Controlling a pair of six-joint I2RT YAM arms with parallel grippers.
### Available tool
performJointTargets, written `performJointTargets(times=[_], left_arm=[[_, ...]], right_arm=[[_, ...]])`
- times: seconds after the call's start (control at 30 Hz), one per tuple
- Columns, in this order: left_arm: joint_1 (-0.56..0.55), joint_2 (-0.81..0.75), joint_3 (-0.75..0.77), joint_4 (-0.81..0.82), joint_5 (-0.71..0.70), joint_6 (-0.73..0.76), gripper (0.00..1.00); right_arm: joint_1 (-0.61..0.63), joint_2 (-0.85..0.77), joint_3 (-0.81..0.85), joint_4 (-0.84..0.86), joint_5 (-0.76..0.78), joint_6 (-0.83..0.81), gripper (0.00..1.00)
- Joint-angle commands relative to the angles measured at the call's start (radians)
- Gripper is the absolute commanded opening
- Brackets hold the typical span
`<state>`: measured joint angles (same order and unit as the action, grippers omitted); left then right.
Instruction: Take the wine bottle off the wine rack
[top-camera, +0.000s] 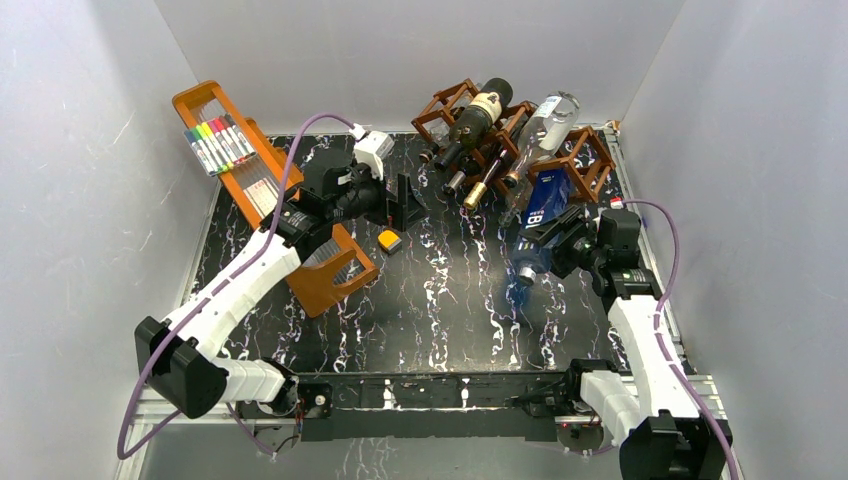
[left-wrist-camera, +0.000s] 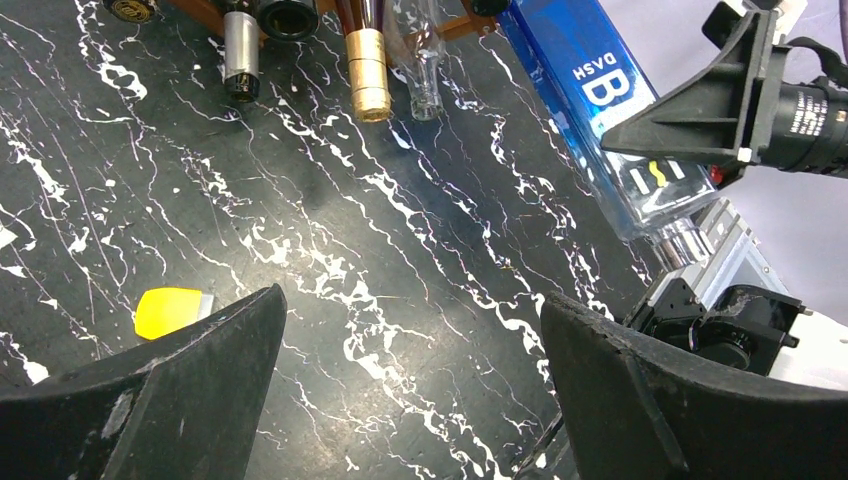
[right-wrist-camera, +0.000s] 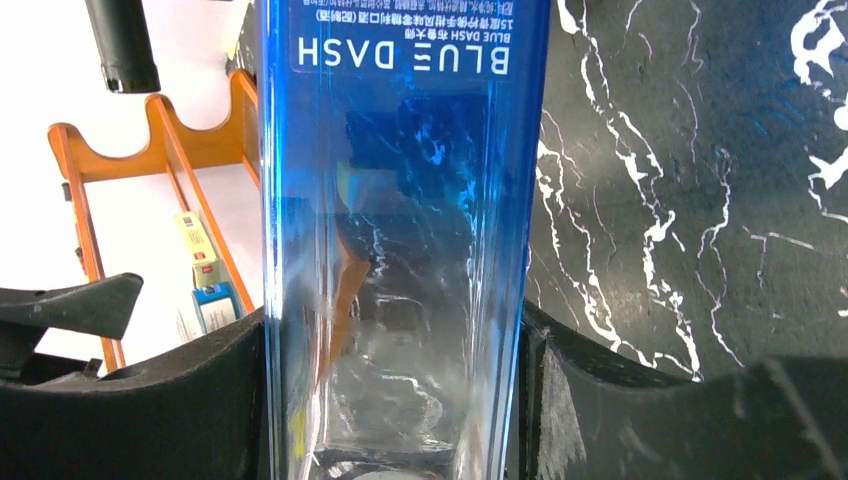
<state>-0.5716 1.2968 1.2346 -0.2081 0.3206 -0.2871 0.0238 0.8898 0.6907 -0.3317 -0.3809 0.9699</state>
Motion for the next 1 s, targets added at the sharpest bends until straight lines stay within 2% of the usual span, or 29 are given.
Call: performJointTargets(times=[0.0,0.53,0.97], left_arm=[[-0.002,-0.002,-0.004,0.034,0.025,0.010,0.98],[-0.001,0.013,-0.024,0.059,0.059,0.008,0.98],[-0.004,0.006,-0.058,0.125,0.190,0.032,0.98]], right_arm=[[0.015,-0.093,0.052,0.096,-0.132,-0.054,0.00],[0.015,-0.142,0.094,-0.095,-0.242,-0.100,0.00],[0.015,-0.022,0.145,-0.364,-0.409,-0.189,0.00]])
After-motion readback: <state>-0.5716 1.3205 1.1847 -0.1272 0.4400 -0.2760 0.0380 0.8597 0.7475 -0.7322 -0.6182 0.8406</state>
